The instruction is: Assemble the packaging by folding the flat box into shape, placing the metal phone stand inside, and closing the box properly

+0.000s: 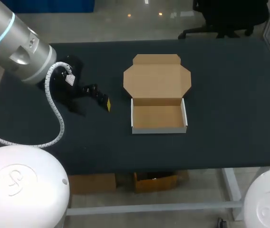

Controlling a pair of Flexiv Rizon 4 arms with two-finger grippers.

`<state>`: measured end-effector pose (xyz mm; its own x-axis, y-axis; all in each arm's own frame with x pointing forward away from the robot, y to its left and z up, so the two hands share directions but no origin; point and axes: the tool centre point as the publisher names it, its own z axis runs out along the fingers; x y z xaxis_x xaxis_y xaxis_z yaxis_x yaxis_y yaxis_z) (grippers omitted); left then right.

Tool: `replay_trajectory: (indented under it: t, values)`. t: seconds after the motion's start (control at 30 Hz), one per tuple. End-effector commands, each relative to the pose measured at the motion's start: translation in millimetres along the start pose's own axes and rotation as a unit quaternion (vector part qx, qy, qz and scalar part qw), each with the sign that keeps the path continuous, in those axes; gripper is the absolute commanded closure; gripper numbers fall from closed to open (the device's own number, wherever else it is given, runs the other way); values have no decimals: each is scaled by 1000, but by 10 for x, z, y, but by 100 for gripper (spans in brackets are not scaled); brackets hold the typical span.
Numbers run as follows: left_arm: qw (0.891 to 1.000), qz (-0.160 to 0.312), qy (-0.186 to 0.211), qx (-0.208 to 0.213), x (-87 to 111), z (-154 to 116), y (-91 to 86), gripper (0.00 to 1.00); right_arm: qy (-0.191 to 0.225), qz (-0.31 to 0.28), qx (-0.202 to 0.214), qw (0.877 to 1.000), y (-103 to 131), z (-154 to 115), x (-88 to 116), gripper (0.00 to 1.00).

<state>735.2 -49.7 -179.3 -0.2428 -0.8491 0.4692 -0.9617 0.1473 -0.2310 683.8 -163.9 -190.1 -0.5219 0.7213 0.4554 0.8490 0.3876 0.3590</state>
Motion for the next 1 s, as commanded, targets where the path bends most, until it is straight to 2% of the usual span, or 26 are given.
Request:
replay_trajectory:
  t: [0.03,0.27,0.6,1.0]
  values:
    - [1000,-8,-16,11,64,-124,87,0,-6,6,-2,1000,4,-77,68,0]
    - [999,-16,-36,20,133,-227,107,0,-10,19,5,1000,36,-86,119,0]
    - [998,-26,-52,29,155,-269,126,0,-13,85,30,996,61,-101,140,0]
    - [997,-42,-60,41,151,-275,133,0,-26,136,4,990,11,-131,185,0]
